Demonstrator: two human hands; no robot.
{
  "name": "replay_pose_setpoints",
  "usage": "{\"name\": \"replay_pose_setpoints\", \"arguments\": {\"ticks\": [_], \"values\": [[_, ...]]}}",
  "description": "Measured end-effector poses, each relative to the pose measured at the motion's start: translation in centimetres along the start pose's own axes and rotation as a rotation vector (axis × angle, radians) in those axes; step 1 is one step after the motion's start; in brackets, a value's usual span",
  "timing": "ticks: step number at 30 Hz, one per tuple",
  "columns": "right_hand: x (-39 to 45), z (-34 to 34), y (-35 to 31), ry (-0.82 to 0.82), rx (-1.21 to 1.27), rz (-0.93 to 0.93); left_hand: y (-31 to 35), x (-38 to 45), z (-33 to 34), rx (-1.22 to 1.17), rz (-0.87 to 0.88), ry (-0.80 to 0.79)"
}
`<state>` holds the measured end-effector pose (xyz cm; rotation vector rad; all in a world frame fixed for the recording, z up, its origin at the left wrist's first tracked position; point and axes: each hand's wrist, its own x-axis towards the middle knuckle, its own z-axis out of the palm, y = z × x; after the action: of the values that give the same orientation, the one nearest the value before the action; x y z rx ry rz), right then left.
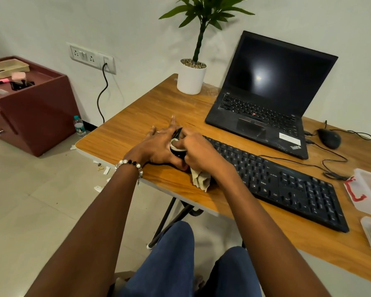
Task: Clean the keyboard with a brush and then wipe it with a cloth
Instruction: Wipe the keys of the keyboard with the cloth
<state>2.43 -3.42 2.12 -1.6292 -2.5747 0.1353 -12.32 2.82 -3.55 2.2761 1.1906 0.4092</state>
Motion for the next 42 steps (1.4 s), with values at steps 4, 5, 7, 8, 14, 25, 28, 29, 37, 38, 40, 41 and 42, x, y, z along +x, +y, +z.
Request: {"name": "replay_pose_setpoints", "arguments": {"ticks": [4,5,7,8,14,25,28,29,37,38,40,41,42], "values": [[-1.1,-0.3,2.7,0.039,-0.002,-0.005,0.5,-0.3,-0.2,-0.024,-0.04,0.007],[-1.4,-0.4,3.5,0.062,-0.025,0.038,0.6,-0.4,-0.3,-0.033,-0.056,0.008],[-2.0,-0.7,5.0,0.103,-0.084,0.15,0.8,-0.5,-0.3,-0.044,-0.061,0.006],[-2.2,-0.7,5.5,0.126,-0.114,0.209,0.8,-0.4,-0.3,-0.044,-0.06,0.001],[-1.7,0.0,3.6,0.186,-0.121,0.434,1.2,-0.7,-0.5,-0.046,-0.05,0.017],[-0.8,0.2,0.8,0.0,0.035,-0.025,0.7,-0.5,-0.2,-0.019,-0.014,0.007],[-1.5,-0.1,3.0,0.062,-0.033,0.009,0.4,-0.4,-0.2,-0.026,-0.034,0.013],[-1.7,-0.2,3.8,0.084,-0.044,0.067,0.6,-0.4,-0.3,-0.027,-0.039,0.01],[-2.0,0.3,3.9,0.196,-0.081,0.389,1.5,-0.8,-0.5,-0.039,-0.046,0.026],[-1.8,0.6,3.2,0.194,-0.074,0.388,1.2,-0.7,-0.5,-0.034,-0.043,0.022],[-1.4,0.8,1.9,0.165,-0.011,0.335,0.8,-0.5,-0.4,-0.022,-0.037,0.017],[-1.3,0.7,1.3,0.131,0.049,0.28,0.7,-0.4,-0.3,-0.01,-0.026,0.015],[-1.3,0.7,0.9,0.086,0.115,0.218,0.7,-0.4,-0.2,-0.004,-0.01,0.005]]}}
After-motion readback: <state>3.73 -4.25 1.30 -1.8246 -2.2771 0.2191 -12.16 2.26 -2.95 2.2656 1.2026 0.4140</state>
